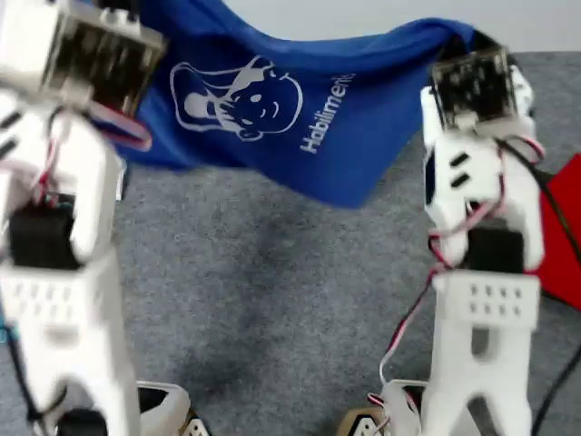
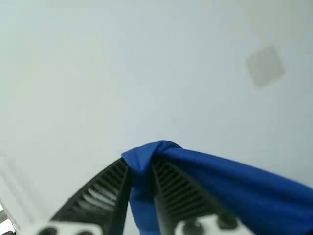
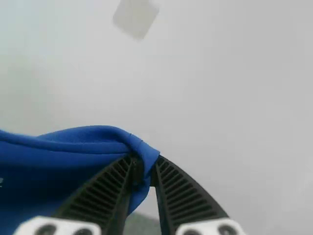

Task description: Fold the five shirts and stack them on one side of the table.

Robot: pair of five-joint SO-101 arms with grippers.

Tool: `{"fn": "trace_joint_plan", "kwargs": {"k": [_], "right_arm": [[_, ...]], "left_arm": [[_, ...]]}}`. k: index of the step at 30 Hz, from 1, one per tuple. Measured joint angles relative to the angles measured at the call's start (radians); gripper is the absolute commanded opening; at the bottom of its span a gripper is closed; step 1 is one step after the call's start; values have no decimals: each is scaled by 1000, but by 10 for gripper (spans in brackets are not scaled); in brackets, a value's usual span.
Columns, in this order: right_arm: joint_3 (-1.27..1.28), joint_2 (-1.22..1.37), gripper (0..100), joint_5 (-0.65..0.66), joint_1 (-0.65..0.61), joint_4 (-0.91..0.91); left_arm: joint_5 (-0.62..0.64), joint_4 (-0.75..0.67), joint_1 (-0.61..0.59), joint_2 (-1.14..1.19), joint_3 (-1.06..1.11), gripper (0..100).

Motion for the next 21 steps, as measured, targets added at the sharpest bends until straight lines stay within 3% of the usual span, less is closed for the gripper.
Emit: {"fn": "trace_joint_plan", "kwargs": {"k": [8,13,21], "right_arm": [[-2,-282,9,104,0,95],[-2,-379,9,121,0,104],[176,-189,9,130,-2,34]], "left_arm": [[-58,137,17,-221,-5,3],[-78,147,17,-302,-5,3],[-81,147,17,-190,160,3]]}}
